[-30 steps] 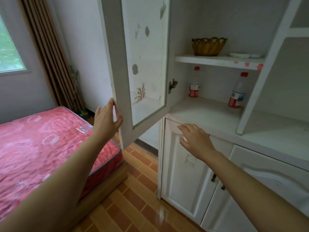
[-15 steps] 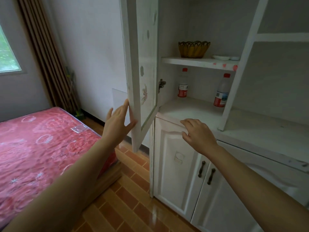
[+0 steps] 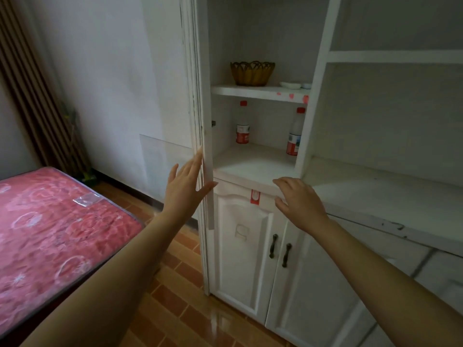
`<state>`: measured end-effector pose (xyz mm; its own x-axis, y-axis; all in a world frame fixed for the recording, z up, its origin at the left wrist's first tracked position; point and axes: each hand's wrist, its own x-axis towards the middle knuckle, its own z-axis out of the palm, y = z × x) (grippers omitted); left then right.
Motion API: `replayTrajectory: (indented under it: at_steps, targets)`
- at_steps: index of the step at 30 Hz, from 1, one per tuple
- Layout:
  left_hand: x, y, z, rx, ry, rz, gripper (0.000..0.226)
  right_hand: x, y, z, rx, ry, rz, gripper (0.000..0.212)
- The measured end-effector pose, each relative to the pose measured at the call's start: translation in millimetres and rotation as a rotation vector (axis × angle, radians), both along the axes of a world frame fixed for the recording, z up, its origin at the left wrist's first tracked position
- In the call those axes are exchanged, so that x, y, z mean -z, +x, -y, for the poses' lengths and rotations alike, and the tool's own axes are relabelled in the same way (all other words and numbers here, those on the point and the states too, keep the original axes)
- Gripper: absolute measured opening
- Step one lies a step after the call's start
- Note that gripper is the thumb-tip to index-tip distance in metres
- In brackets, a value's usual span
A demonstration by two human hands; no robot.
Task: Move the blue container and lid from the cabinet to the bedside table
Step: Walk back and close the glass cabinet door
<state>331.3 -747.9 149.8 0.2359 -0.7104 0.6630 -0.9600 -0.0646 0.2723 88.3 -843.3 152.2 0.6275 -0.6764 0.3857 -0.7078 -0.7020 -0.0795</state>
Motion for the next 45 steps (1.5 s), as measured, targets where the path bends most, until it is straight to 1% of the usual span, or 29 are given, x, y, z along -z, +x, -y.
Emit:
replayTrajectory:
  at_steps: [11,24,31,33,35,38,40,42,45]
  targets:
    - [-4.0,-50.1,44.4,0.059,0.069,0.065,0.083,-0.4,-40.4,17.2,0.065,0.007,0.062,0.042]
    - [-1.3,-91.0,91.3,0.042,0.062,-0.011,0.081,-4.6,-87.9,40.9,0.142,-0.015,0.035,0.039]
    - [-0.5,-56.5,96.6,0.127,0.062,0.02,0.068,-2.7,-69.3,47.6,0.122,-0.057,0.084,0.04]
    - [-3.2,-40.3,102.1,0.133,0.075,0.042,0.068,-5.6,-55.8,47.0,0.087,-0.086,0.127,0.043]
    - [-7.1,-24.6,109.7,0.124,0.094,0.062,0.073,-11.1,-40.6,46.2,0.043,-0.121,0.144,0.049]
    - [-13.0,-3.8,123.7,0.107,0.15,0.082,0.081,-19.3,-18.9,48.9,-0.004,-0.189,0.104,0.056]
    - [-16.7,5.0,131.7,0.112,0.185,0.105,0.084,-22.1,-7.3,51.1,-0.016,-0.305,0.04,0.06]
    - [-18.2,9.2,138.2,0.13,0.216,0.139,0.086,-24.1,3.5,53.0,-0.033,-0.399,-0.042,0.058]
    - [-14.0,10.5,144.9,0.161,0.226,0.189,0.085,-26.3,17.9,58.1,-0.076,-0.464,-0.146,0.053]
